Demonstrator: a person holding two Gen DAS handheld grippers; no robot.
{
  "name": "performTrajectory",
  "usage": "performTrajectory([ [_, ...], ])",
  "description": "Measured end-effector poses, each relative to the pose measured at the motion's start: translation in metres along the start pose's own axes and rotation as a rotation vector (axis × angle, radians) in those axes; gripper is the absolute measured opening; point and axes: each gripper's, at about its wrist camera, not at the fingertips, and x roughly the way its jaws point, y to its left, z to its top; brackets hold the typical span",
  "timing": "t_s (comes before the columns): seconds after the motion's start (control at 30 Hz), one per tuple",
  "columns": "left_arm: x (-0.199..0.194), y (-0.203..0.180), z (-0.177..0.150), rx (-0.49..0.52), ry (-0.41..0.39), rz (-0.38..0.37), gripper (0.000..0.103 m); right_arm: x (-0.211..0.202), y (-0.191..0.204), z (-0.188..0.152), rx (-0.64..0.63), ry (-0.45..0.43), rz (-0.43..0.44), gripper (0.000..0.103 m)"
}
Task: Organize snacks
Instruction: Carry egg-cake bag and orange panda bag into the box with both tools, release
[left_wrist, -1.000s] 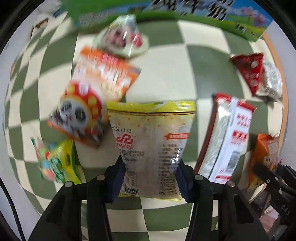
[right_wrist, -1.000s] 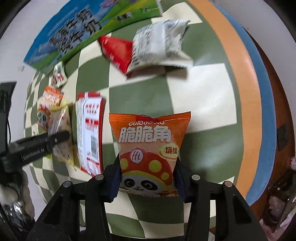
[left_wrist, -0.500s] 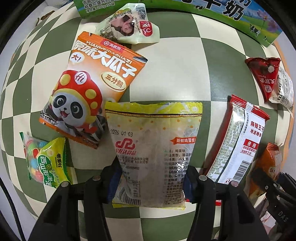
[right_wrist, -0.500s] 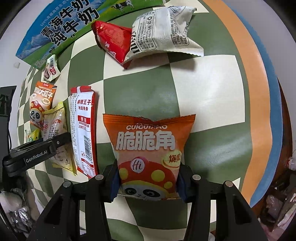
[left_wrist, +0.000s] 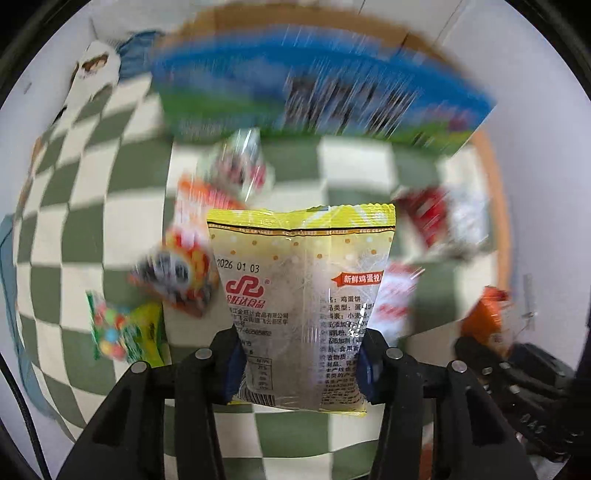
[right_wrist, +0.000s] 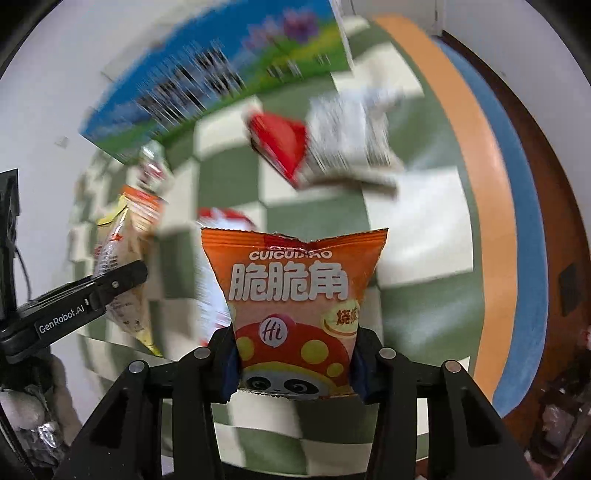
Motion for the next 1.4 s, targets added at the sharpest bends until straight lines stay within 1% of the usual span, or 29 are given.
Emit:
performTrajectory([
  [0.07,-0.027,-0.008,0.020,0.011,-0.042,-0.034,0.045,-0.025,0.010,0.015,-0.018,-0.037,0.038,0.049],
  [0.17,-0.062,-0.017,0.061,0.035,-0.101,-0.059,0.045,-0.061,0.026,0.056,-0.050,-0.105,0.092,0.049],
  [0.2,-0.072,-0.019,0.080,0.051,-0.119,-0.055,0.046,-0.075,0.032,0.075,-0.066,-0.138,0.105,0.049],
  [0.23,-0.078,-0.021,0.097,0.064,-0.130,-0.041,0.046,-0.082,0.040,0.086,-0.082,-0.162,0.100,0.049],
  [0.27,-0.081,-0.020,0.112,0.077,-0.136,-0.025,0.046,-0.092,0.048,0.106,-0.108,-0.192,0.084,0.049],
  [0.3,-0.084,-0.018,0.131,0.094,-0.140,0.011,0.046,-0.097,0.056,0.124,-0.126,-0.222,0.069,0.049],
  [0.37,-0.081,-0.010,0.166,0.100,-0.140,0.068,0.046,-0.103,0.065,0.160,-0.149,-0.251,0.036,0.049],
  [0.43,-0.071,0.000,0.193,0.085,-0.117,0.108,0.046,-0.100,0.071,0.197,-0.155,-0.259,0.017,0.049],
  [0.47,-0.064,0.005,0.206,0.079,-0.102,0.127,0.046,-0.097,0.075,0.211,-0.164,-0.259,-0.007,0.049],
  [0.53,-0.048,0.017,0.229,0.059,-0.062,0.162,0.046,-0.084,0.074,0.246,-0.154,-0.236,-0.035,0.049],
  [0.57,-0.038,0.023,0.238,0.053,-0.036,0.180,0.046,-0.077,0.076,0.257,-0.151,-0.216,-0.041,0.049],
  [0.73,0.002,0.045,0.258,0.016,0.079,0.195,0.046,-0.041,0.071,0.303,-0.120,-0.136,-0.079,0.049],
  [0.87,0.026,0.054,0.264,-0.003,0.119,0.210,0.046,-0.013,0.064,0.318,-0.105,-0.084,-0.108,0.050],
  [0.97,0.034,0.060,0.266,-0.026,0.137,0.219,0.046,0.005,0.061,0.325,-0.104,-0.048,-0.127,0.052],
  [1.03,0.035,0.064,0.267,-0.058,0.128,0.211,0.052,0.014,0.060,0.331,-0.106,-0.038,-0.128,0.063],
  [1.07,0.036,0.066,0.268,-0.069,0.125,0.204,0.064,0.017,0.060,0.333,-0.110,-0.037,-0.126,0.066],
  [1.1,0.037,0.067,0.269,-0.075,0.126,0.202,0.080,0.018,0.060,0.333,-0.117,-0.030,-0.131,0.076],
  [1.13,0.037,0.067,0.269,-0.076,0.124,0.198,0.084,0.019,0.060,0.331,-0.124,-0.023,-0.144,0.086],
  [1.17,0.037,0.067,0.269,-0.072,0.116,0.196,0.088,0.021,0.061,0.331,-0.130,-0.016,-0.153,0.091],
  [1.2,0.035,0.065,0.269,-0.066,0.109,0.201,0.088,0.021,0.061,0.329,-0.138,-0.011,-0.158,0.096],
  [1.27,0.034,0.064,0.267,-0.060,0.098,0.204,0.088,0.022,0.065,0.326,-0.147,-0.009,-0.176,0.097],
  [1.4,0.031,0.062,0.260,-0.073,0.097,0.168,0.088,0.023,0.068,0.320,-0.161,0.004,-0.189,0.097],
])
